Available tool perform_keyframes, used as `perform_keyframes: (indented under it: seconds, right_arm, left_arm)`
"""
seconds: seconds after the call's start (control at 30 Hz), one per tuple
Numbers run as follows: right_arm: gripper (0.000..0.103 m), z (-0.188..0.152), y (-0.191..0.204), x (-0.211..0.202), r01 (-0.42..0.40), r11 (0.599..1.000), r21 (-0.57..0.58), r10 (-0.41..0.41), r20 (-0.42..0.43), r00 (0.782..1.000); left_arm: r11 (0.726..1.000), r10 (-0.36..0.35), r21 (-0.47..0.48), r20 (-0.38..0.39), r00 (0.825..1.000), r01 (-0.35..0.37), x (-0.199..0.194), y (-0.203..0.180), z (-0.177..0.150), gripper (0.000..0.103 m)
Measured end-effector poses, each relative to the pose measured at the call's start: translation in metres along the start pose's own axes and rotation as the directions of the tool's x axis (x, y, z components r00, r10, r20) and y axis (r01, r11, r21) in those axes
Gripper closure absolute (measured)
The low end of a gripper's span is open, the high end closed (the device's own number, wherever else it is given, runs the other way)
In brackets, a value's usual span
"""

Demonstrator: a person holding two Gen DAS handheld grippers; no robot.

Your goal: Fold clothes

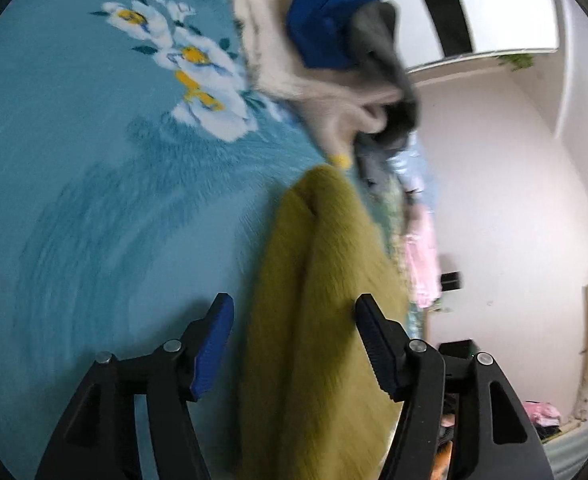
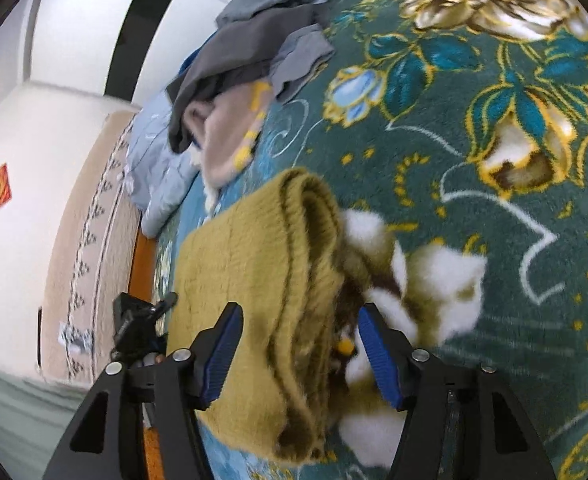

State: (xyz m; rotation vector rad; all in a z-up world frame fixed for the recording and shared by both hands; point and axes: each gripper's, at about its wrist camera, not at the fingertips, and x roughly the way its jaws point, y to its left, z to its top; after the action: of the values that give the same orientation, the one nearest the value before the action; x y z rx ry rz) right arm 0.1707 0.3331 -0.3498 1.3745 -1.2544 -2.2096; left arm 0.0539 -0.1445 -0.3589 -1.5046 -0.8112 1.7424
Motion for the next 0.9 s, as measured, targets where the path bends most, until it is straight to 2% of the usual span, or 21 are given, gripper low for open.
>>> perform_keyframes:
  seconds: [0.13,0.3,0.43,0.5,0.53,0.6,0.67,0.77,0.9]
  right_arm:
    - [0.035,0.007,-0.001,0.012,0.017,0.999,0.039,-0.017,-0.016,1.0]
    - [0.033,0.004,0.012,0.022,0.058,0.998,0.018,-0.057,-0.049,0.997]
    - [0.034,0.003,0.016,0.027,0.055,0.998,0.026,-0.053,-0.045,0.998]
    - [0.036,0.003,0.018,0.031,0.047,0.998,0.035,-0.045,-0.042,0.998]
    - [0.041,0.004,0.019,0.032,0.056,0.998,0.033,-0.055,-0.037,0.998]
    - [0.053,0.005,0.021,0.035,0.067,0.997,0.025,-0.066,-0.028,0.997]
    - [0.064,0.008,0.023,0.037,0.05,0.999,0.015,-0.05,-0.028,0.998]
    - [0.07,0.013,0.037,0.035,0.033,0.999,-0.038,-0.035,-0.03,0.999]
    - [0.072,0.025,0.062,0.031,-0.053,0.994,-0.099,0.049,-0.034,0.998]
  left_arm:
    - [0.999,0.038,0.037,-0.048,0.998,-0.036,0.015,-0.011,0.011,0.03]
    - [0.991,0.094,0.109,-0.11,0.99,-0.082,0.025,-0.025,0.016,0.03]
    - [0.99,0.086,0.117,-0.115,0.99,-0.073,0.031,-0.029,0.013,0.031]
    - [0.99,0.083,0.121,-0.117,0.99,-0.069,0.034,-0.031,0.011,0.048]
    - [0.99,0.086,0.126,-0.116,0.99,-0.071,0.036,-0.032,0.011,0.05]
    - [0.987,0.086,0.141,-0.097,0.992,-0.072,0.031,-0.036,0.009,0.065]
    - [0.985,0.08,0.156,-0.075,0.994,-0.068,0.024,-0.04,0.007,0.071]
    - [0.982,0.07,0.179,-0.043,0.997,-0.062,0.014,-0.045,0.004,0.075]
    - [0.983,0.058,0.177,-0.008,0.998,-0.056,0.003,-0.045,0.003,0.076]
